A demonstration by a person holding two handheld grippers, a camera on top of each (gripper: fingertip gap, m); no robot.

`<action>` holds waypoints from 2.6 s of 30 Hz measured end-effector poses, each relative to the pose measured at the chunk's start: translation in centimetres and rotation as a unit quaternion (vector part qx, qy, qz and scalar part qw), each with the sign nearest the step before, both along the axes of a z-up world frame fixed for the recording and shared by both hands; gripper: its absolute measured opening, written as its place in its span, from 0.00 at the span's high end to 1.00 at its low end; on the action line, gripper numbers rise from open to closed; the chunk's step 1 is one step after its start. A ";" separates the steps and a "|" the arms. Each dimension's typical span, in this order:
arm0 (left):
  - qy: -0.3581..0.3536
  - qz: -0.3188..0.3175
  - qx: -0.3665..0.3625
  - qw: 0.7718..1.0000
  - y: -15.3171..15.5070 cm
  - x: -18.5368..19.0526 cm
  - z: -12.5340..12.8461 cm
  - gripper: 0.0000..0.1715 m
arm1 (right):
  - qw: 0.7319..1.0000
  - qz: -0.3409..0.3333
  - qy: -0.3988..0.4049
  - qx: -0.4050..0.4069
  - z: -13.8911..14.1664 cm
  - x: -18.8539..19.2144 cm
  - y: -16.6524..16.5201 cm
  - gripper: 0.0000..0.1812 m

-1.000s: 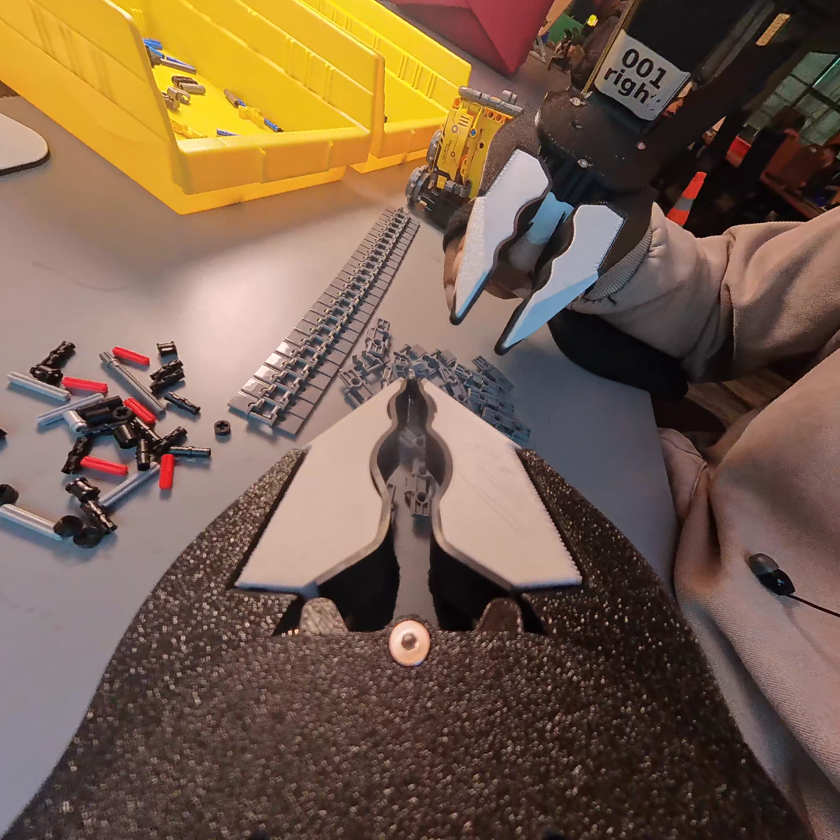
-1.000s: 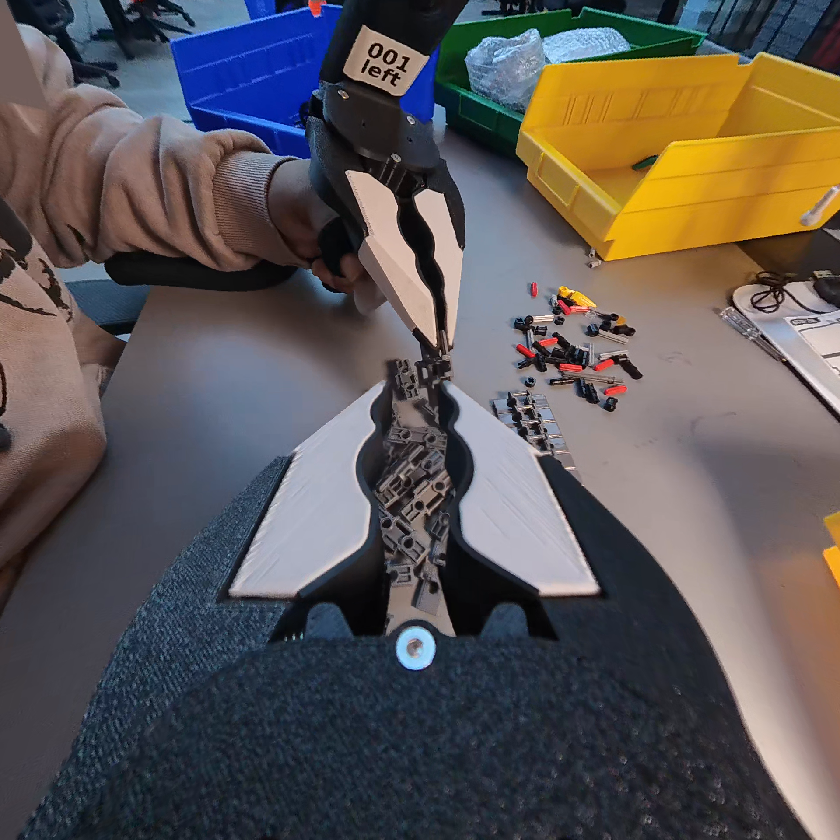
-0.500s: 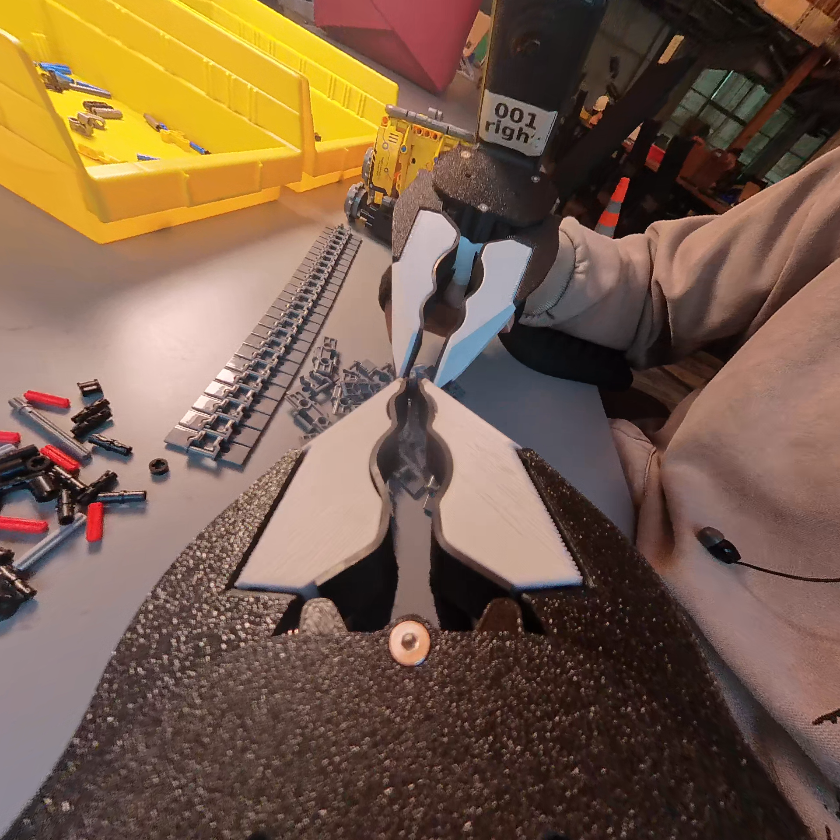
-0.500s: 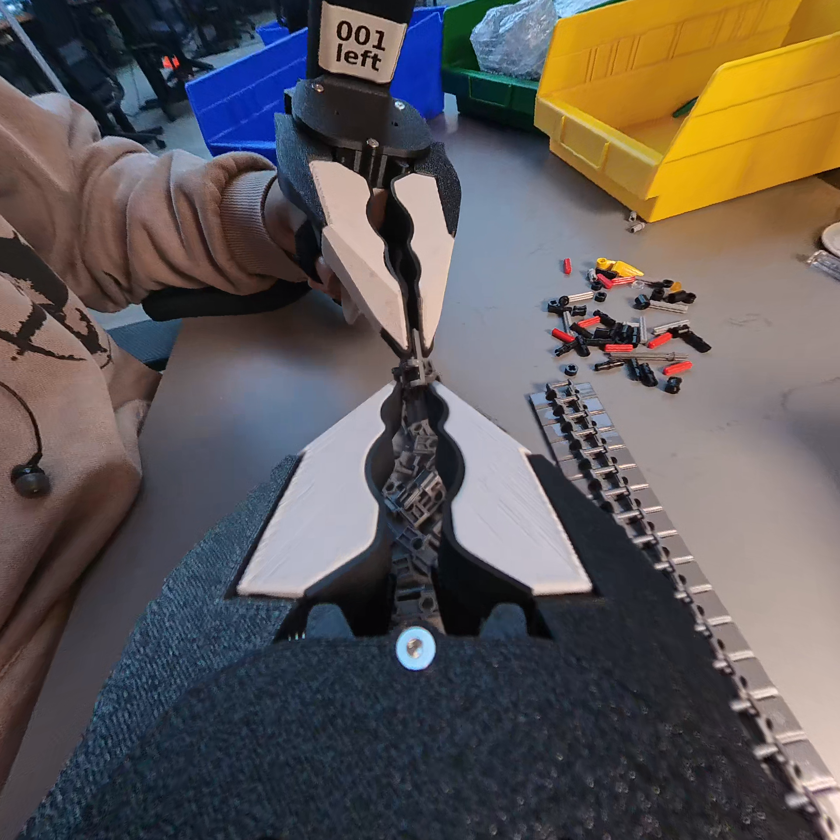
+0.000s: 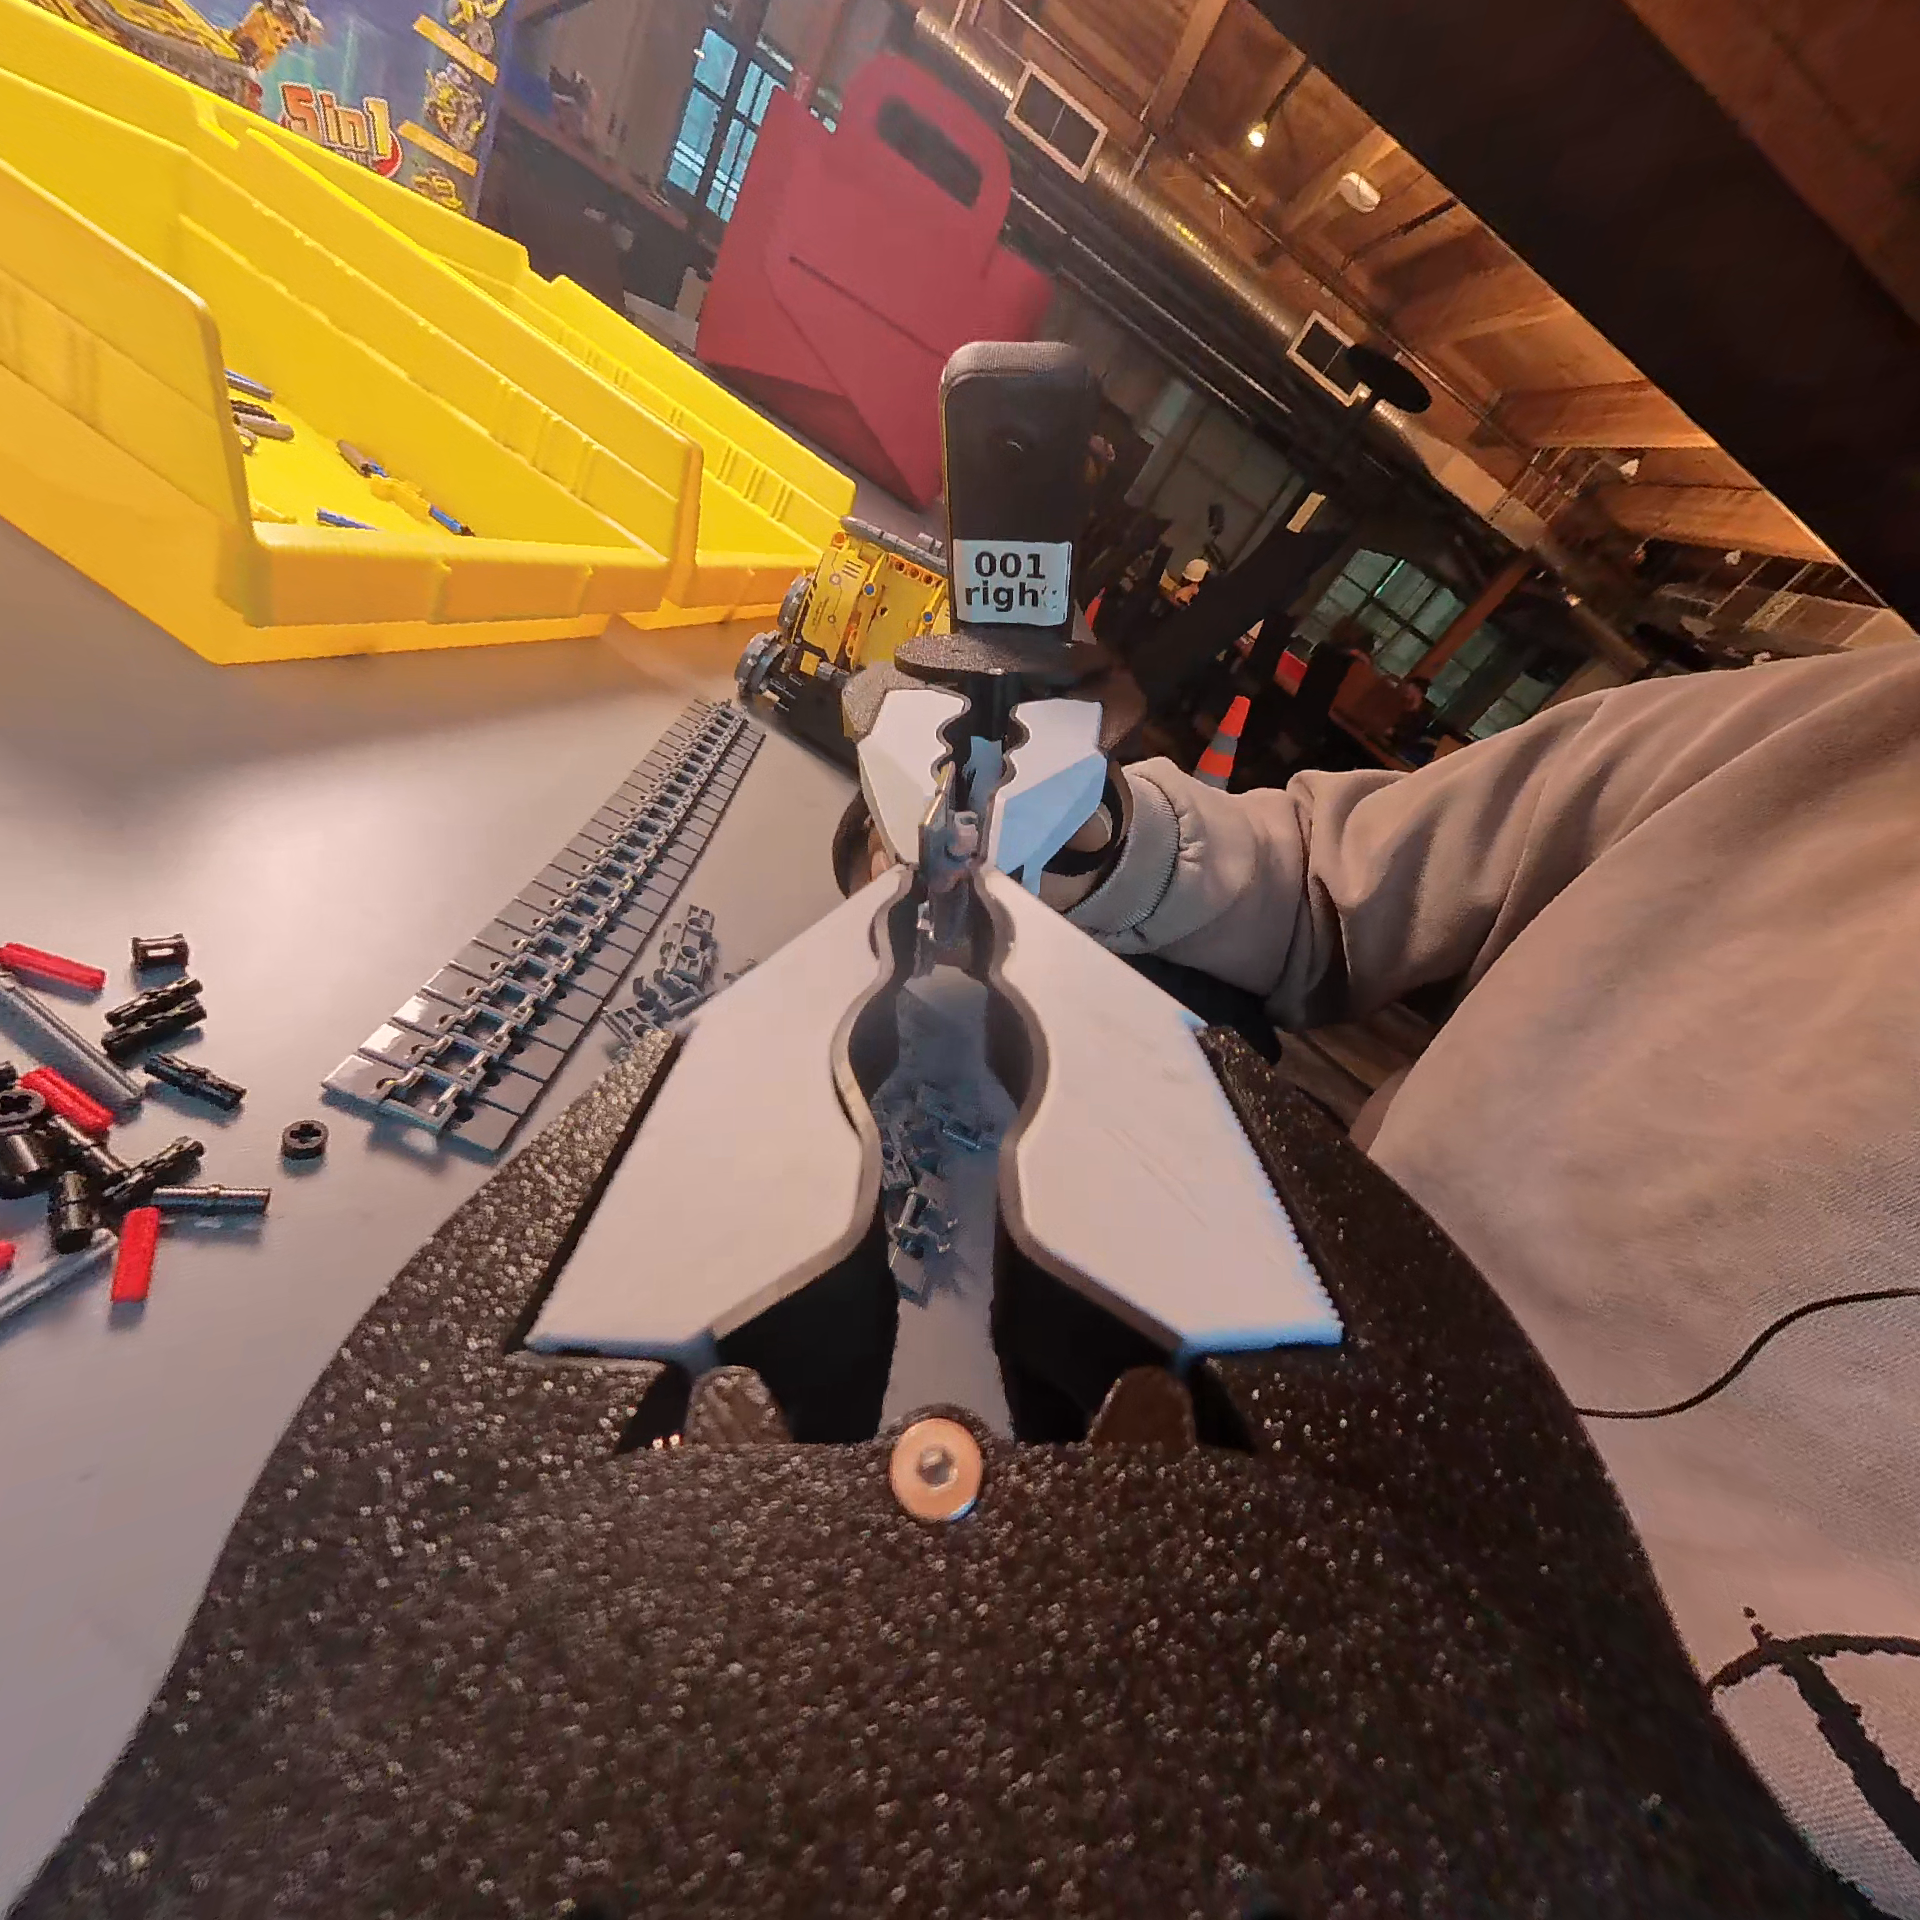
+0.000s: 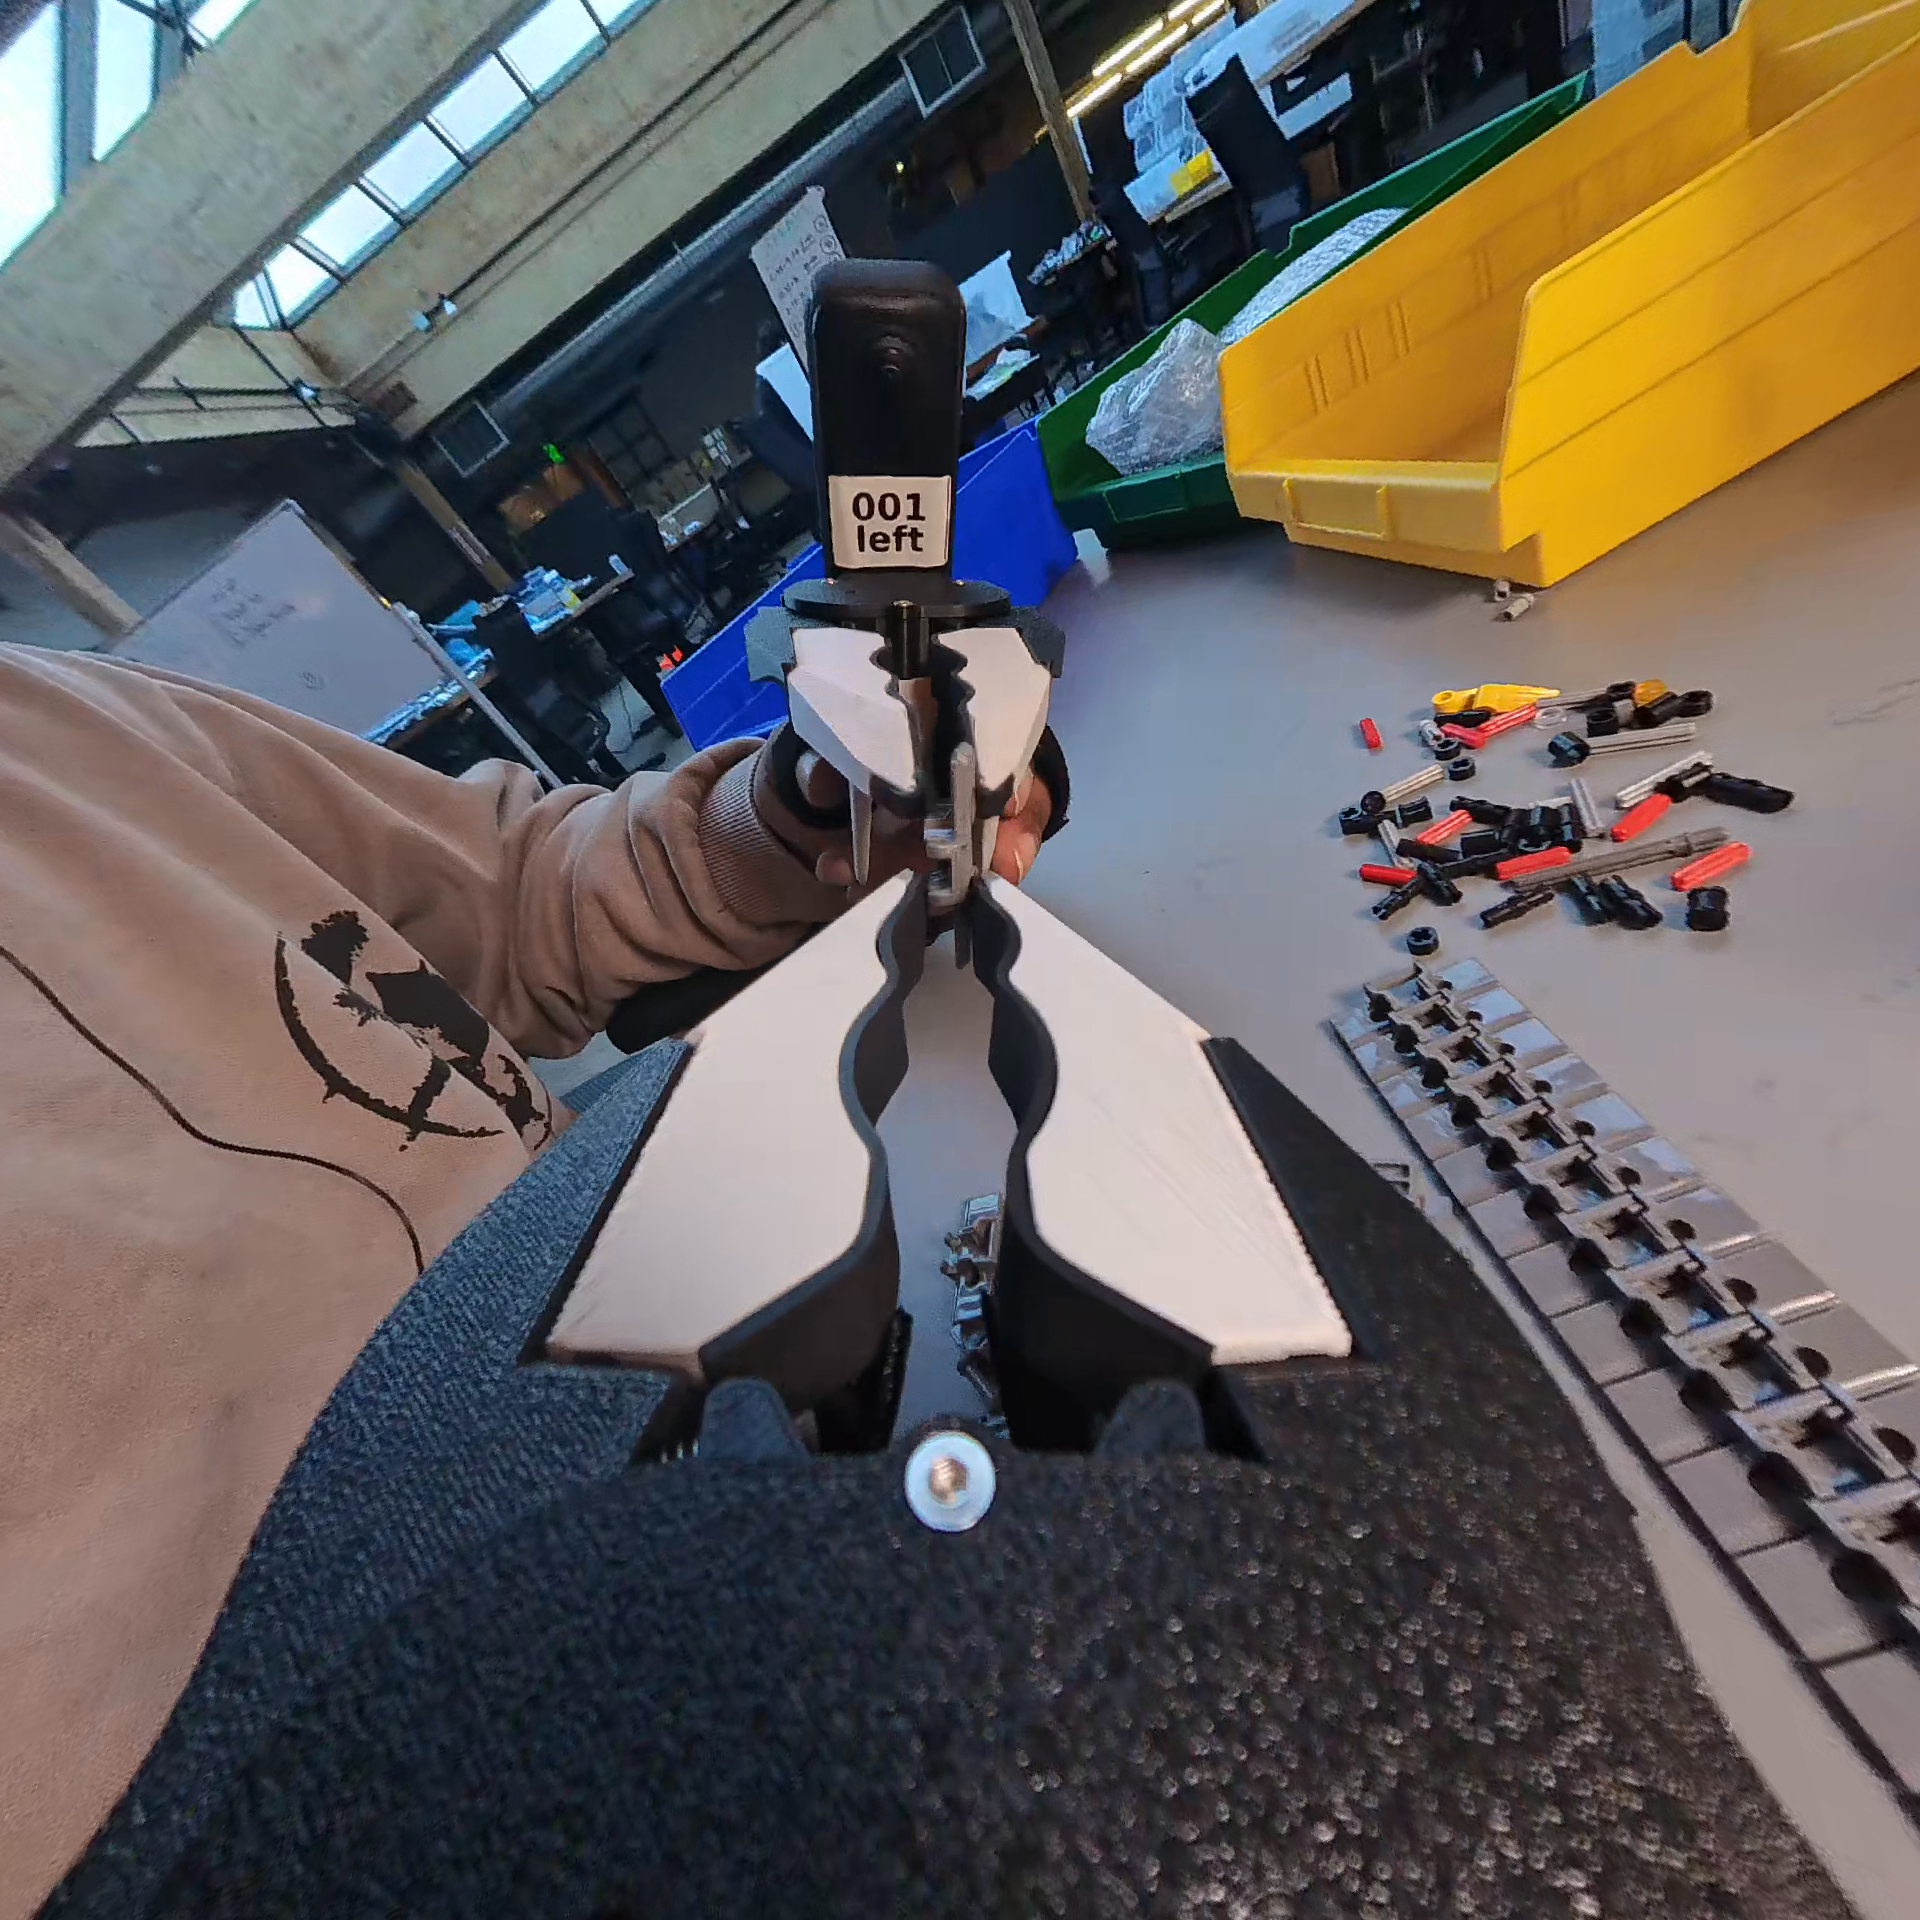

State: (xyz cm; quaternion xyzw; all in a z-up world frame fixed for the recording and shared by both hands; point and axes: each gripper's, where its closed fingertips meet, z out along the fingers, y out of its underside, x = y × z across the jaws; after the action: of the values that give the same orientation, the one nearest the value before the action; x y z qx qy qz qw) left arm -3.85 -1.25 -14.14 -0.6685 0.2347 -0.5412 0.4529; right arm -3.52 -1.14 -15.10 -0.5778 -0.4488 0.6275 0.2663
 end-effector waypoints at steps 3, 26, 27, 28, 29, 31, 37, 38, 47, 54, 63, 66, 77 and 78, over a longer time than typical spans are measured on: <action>-0.001 0.003 -0.001 1.000 0.1 0.0 0.0 0.93 | 1.000 0.009 -0.002 -0.003 -0.2 -0.1 -0.4 0.97; 0.081 -0.017 0.010 0.997 -0.7 0.9 -1.8 0.99 | 0.999 0.011 -0.017 0.041 -0.8 0.1 -0.3 0.99; 0.078 -0.018 0.009 0.997 -0.7 0.9 -1.8 0.99 | 0.999 0.012 -0.016 0.044 -0.8 0.1 -0.3 0.99; 0.076 -0.021 0.007 0.997 -0.8 1.0 -1.8 0.99 | 0.999 0.012 -0.016 0.046 -0.7 0.1 -0.3 0.99; 0.076 -0.022 0.007 0.997 -0.8 1.0 -1.8 0.99 | 0.999 0.014 -0.016 0.047 -0.7 0.1 -0.4 0.99; 0.079 -0.021 0.014 0.997 -0.8 1.1 -1.8 0.99 | 0.998 0.017 -0.018 0.050 -0.8 0.2 -0.4 0.99; 0.077 -0.034 0.018 0.996 -1.2 1.3 -1.7 0.99 | 0.998 0.031 -0.019 0.045 -0.7 0.2 -0.9 1.00; 0.076 -0.036 0.016 0.996 -1.3 1.4 -1.6 0.99 | 0.998 0.032 -0.018 0.043 -0.7 0.3 -0.9 1.00; 0.017 -0.021 -0.078 0.997 -0.3 0.8 -2.2 0.99 | 0.984 -0.008 -0.022 0.177 -0.8 -0.1 -0.5 1.00; 0.048 0.011 -0.063 0.997 0.7 0.4 -2.6 0.99 | 0.961 0.062 0.014 0.268 1.0 -1.1 -4.4 1.00; 0.107 0.012 -0.055 0.993 0.7 0.4 -4.5 0.99 | 0.962 0.044 -0.102 0.250 -2.1 2.5 -0.1 1.00; 0.118 -0.005 -0.048 0.992 0.0 1.6 -4.6 0.98 | 0.955 0.051 -0.144 0.254 -3.8 3.2 0.5 0.99; 0.177 0.007 -0.028 0.984 0.1 1.7 -5.9 0.99 | 0.955 0.025 -0.160 0.248 -5.1 2.8 1.8 0.90; 0.176 0.010 -0.029 0.984 0.2 1.6 -5.8 0.99 | 0.957 0.024 -0.153 0.246 -4.8 2.8 1.7 0.89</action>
State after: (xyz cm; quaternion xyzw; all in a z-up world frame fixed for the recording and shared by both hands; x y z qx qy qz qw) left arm -2.29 -1.05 -19.97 -0.7681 0.2885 -0.4173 0.3906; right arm -0.73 0.57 -19.89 -0.5727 -0.6385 0.4079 0.3130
